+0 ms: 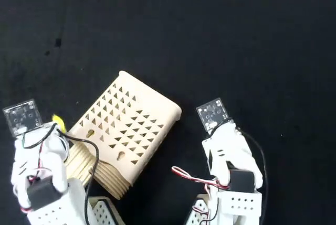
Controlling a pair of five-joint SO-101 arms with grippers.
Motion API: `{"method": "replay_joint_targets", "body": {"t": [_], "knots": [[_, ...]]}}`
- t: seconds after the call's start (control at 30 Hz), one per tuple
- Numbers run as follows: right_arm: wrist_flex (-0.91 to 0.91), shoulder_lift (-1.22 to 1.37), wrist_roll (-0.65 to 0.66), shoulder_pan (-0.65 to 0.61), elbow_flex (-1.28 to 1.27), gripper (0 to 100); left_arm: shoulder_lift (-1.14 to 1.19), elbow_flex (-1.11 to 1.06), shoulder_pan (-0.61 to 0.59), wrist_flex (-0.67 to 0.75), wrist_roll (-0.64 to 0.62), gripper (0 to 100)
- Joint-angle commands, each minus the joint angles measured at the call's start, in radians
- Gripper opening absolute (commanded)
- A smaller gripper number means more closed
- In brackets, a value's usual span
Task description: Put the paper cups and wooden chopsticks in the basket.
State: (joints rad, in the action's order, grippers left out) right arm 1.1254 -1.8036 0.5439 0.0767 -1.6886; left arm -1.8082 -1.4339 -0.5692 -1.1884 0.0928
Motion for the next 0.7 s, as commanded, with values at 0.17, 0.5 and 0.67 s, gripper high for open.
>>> {"method": "replay_joint_targets", "body": {"t": [0.17, 0.5, 0.67], "knots": [[0.187, -0.073, 0.003, -0.005, 0.004, 5.5, -0.018, -0.173, -0.262, 0.021, 0.008, 17], [0.184, -0.073, 0.003, -0.005, 0.004, 5.4, -0.017, -0.255, -0.214, 0.034, 0.146, 16], [0.184, -0.073, 0.003, -0.006, 0.004, 5.4, -0.015, -0.265, -0.162, 0.029, 0.282, 4]]}}
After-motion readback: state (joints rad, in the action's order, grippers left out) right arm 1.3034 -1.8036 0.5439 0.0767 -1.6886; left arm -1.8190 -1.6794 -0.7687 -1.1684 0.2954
